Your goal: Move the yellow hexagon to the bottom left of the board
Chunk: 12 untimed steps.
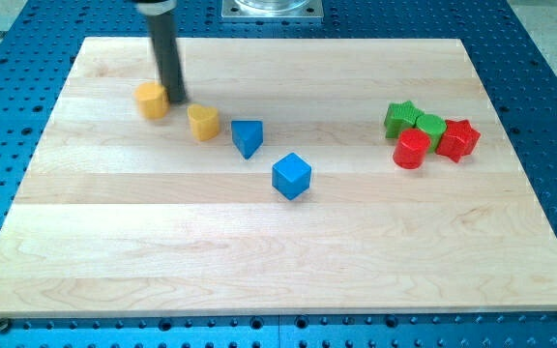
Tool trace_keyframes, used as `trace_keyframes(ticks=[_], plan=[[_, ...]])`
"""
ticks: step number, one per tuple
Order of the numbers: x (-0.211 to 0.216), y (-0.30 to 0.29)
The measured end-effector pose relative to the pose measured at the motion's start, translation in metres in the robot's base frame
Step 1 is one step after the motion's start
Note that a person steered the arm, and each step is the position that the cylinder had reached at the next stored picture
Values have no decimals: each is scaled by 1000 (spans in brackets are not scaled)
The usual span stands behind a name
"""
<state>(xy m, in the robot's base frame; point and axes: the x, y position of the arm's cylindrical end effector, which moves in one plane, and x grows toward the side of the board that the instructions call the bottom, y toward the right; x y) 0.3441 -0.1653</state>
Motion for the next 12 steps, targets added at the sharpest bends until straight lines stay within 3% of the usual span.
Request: trace_keyframes(ticks=[1,2,4,5,6,7,8,9,10,11,12], plan=[[25,-30],[-2,-42],[97,-41],[63,-63],[73,-93],[129,-81],[109,-99],[161,-102],[198,-75],[175,-44],[218,32]])
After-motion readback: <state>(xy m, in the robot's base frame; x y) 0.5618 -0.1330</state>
